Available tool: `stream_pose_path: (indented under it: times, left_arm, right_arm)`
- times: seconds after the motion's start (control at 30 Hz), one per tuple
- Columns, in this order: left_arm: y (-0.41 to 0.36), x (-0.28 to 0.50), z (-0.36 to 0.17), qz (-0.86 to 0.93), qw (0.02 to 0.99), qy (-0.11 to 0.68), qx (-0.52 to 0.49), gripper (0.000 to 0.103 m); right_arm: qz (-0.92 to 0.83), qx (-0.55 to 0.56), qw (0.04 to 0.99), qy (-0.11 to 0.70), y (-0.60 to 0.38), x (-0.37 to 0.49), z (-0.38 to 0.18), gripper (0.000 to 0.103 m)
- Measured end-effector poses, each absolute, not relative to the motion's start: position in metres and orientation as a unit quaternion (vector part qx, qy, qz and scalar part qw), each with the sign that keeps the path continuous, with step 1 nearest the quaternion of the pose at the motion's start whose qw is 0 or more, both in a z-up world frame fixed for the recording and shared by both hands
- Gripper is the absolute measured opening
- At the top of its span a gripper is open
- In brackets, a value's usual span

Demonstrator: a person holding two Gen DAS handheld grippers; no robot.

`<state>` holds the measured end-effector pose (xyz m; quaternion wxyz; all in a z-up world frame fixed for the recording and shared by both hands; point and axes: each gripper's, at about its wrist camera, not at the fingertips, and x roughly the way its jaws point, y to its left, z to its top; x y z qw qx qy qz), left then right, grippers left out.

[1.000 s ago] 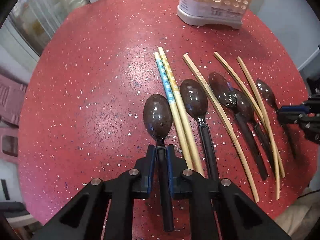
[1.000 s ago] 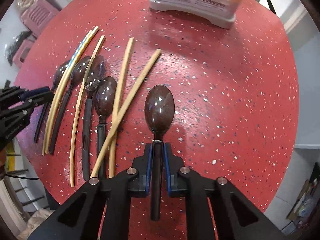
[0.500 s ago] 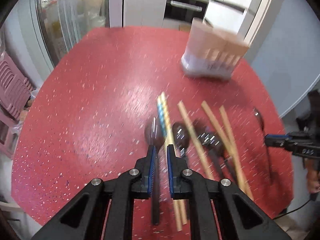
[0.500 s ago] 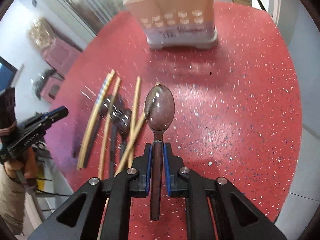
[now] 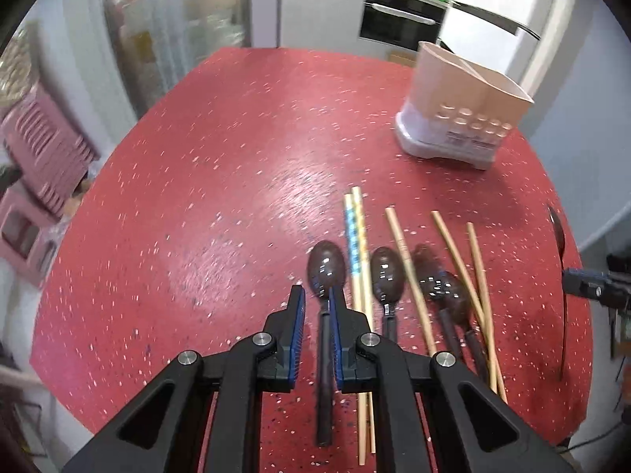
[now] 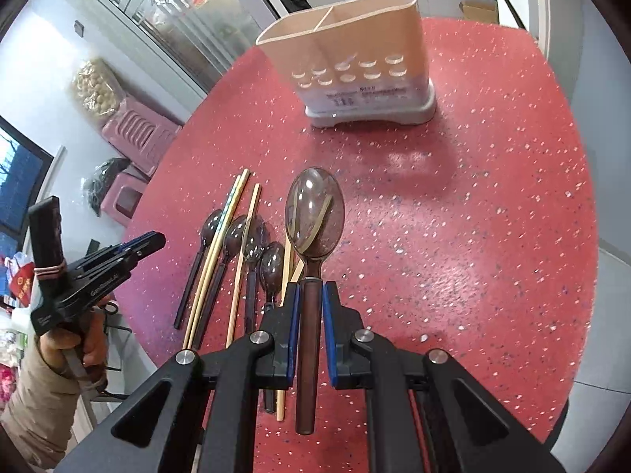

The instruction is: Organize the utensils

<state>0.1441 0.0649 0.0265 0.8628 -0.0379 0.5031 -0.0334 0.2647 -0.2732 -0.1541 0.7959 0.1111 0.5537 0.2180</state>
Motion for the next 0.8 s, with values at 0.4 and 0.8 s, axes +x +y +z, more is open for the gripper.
stream_pose_path:
  times: [0.4,0.8]
  left_arm:
    - [0.059,0.147,-0.026,-0.003,0.852,0.521,0.055,0.103]
    - [0.061,0.169,-0.075,-0.031,0.820,0.569,0.056,0.103]
  right_arm:
    - [0.224,0.119,0.788,0.561,-0.273,0.254,-0.162,0.013]
    - [0.219,0.128,0.790,0.559,-0.279,0.255,-0.164,0.013]
